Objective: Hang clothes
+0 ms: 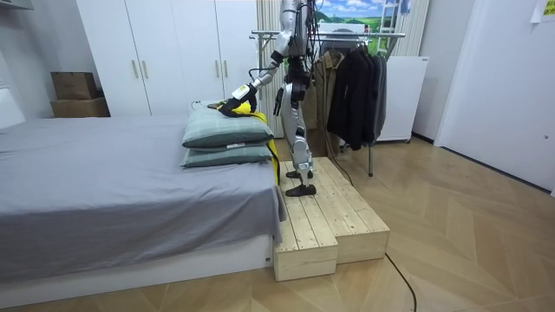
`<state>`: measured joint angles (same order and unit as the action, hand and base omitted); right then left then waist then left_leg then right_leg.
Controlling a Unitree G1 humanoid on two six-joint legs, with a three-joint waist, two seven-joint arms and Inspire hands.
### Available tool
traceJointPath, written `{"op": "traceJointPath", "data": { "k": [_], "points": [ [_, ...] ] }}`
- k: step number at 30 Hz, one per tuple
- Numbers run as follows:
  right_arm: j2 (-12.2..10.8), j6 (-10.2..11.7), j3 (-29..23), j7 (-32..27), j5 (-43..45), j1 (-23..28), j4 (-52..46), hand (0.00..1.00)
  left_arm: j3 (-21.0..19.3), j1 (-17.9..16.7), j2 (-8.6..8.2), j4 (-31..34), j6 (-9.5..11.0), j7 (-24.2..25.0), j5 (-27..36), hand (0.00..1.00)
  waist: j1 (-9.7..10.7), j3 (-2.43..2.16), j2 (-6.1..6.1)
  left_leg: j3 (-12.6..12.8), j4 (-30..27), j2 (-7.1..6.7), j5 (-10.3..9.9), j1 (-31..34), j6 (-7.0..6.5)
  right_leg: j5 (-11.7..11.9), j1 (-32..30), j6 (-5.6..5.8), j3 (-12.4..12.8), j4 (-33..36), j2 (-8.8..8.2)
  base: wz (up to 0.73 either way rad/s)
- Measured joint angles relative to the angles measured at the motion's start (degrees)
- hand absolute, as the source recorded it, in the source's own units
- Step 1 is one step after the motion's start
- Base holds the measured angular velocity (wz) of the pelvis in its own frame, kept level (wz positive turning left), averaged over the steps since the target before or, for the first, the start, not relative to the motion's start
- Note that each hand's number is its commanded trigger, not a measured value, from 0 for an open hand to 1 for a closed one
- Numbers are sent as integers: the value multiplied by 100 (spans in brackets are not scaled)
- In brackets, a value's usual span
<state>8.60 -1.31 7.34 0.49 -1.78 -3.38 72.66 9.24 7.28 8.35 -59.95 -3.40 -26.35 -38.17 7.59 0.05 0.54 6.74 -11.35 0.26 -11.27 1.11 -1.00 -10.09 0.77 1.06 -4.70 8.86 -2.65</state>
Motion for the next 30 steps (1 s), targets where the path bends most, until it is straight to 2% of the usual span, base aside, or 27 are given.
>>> {"op": "traceJointPath", "data": {
  "k": [4,11,13,16,21,30],
  "points": [
    [-3,2,272,-29,-14,-200,152,0,3,194,-15,-147,25,-103,28,0,-6,28,-23,1,4,0,22,74,-2,17,-77,-3,-4,-4,-1,0],
    [-5,49,494,-51,1,-316,158,0,-11,517,-75,-148,168,-142,51,0,-13,41,-17,-21,-36,-5,47,323,-12,33,-275,-3,-57,14,-8,3],
    [-5,58,503,-51,-5,-356,161,0,-11,617,-75,-158,225,-207,50,0,-14,56,-10,-40,-40,-6,65,393,-13,34,-354,-4,-65,43,-11,2],
    [-3,61,542,-49,-2,-420,166,0,-10,779,-74,-232,270,-231,50,0,-14,109,-9,-54,-38,-5,80,451,-10,34,-427,-4,-74,85,-11,2],
    [1,67,714,-37,7,-483,182,0,-3,903,-49,-412,364,-295,192,0,-17,117,-2,-113,-47,-9,97,584,-6,37,-530,-10,-150,89,-16,6],
    [2,35,849,55,31,-767,345,0,-11,1016,6,-440,372,-330,493,0,-121,129,-28,-214,-39,-13,104,649,3,37,-578,-10,-209,92,-15,3]
  ]
}}
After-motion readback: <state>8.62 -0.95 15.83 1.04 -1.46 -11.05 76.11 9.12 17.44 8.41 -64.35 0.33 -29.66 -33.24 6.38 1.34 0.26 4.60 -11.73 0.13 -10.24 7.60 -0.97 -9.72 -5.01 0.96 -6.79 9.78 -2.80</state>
